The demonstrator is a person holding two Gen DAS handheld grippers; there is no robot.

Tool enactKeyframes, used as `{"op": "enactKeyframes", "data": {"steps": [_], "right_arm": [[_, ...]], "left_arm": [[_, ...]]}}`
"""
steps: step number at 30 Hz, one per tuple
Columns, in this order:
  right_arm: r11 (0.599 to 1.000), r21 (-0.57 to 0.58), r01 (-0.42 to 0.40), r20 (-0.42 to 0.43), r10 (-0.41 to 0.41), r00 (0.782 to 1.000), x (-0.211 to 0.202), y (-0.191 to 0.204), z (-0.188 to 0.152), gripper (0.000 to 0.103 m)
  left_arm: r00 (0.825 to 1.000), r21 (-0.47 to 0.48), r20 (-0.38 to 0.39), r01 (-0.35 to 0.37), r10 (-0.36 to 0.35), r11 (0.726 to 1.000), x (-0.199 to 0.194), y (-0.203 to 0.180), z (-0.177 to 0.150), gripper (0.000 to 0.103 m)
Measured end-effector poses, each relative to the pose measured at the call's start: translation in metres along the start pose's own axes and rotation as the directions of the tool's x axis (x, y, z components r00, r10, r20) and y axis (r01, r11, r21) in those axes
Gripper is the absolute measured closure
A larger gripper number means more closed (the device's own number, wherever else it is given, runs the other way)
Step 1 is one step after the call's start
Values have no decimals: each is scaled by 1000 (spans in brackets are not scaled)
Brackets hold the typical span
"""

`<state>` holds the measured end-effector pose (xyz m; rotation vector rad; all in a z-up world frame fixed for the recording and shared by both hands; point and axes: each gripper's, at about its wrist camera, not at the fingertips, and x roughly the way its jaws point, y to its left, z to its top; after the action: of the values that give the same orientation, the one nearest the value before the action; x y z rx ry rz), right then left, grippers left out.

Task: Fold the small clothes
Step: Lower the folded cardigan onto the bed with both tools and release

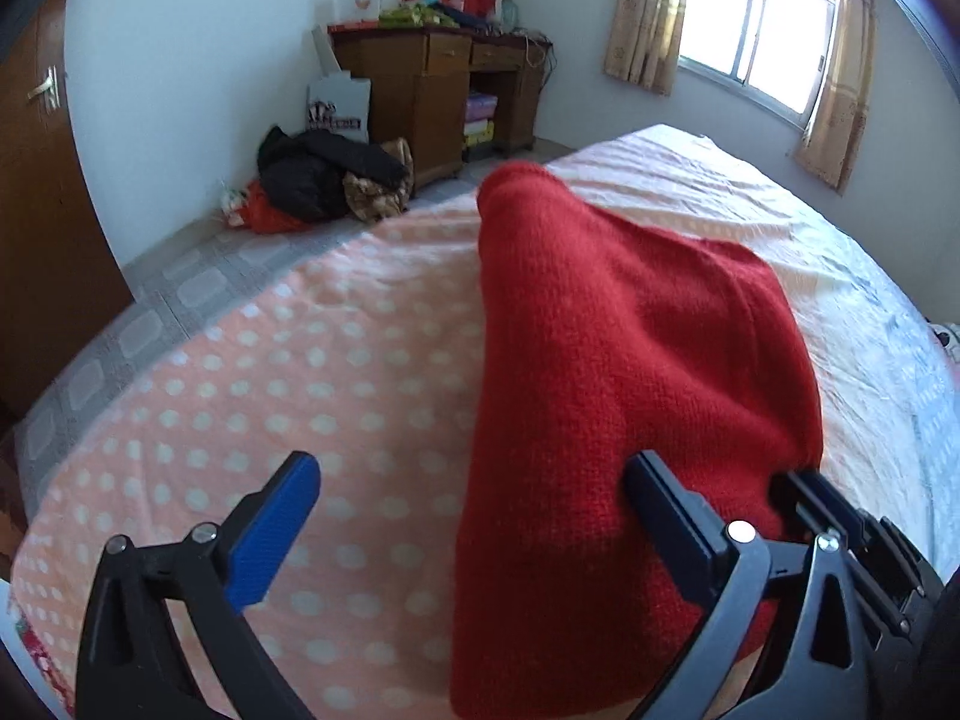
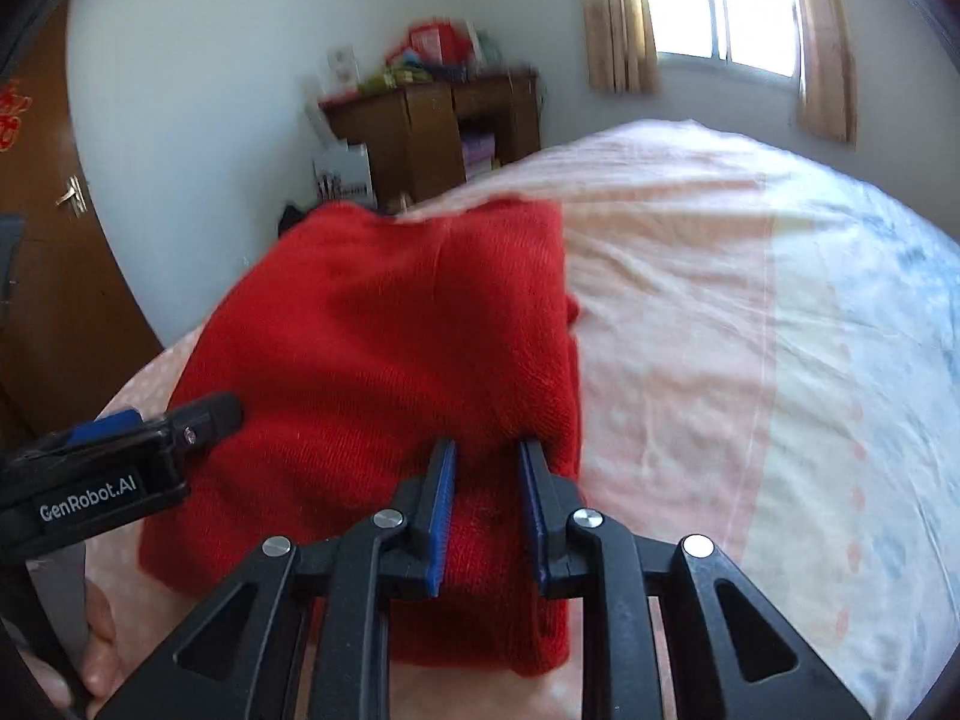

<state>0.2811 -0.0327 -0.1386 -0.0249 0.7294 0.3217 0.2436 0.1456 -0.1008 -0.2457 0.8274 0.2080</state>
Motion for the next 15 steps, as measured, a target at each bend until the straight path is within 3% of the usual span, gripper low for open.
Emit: {"op": "enactKeyframes", "data": {"steps": [11, 15], "right_arm": [[998, -53, 35, 26, -33, 999, 7, 5, 2, 81], [995, -67, 72, 62, -67, 996, -20, 13, -5, 80]], "left_arm": [[1000, 33, 8, -25, 25, 999, 3, -9, -4, 0], [1000, 34, 7, -29, 29, 999, -13, -7, -13, 0]]}}
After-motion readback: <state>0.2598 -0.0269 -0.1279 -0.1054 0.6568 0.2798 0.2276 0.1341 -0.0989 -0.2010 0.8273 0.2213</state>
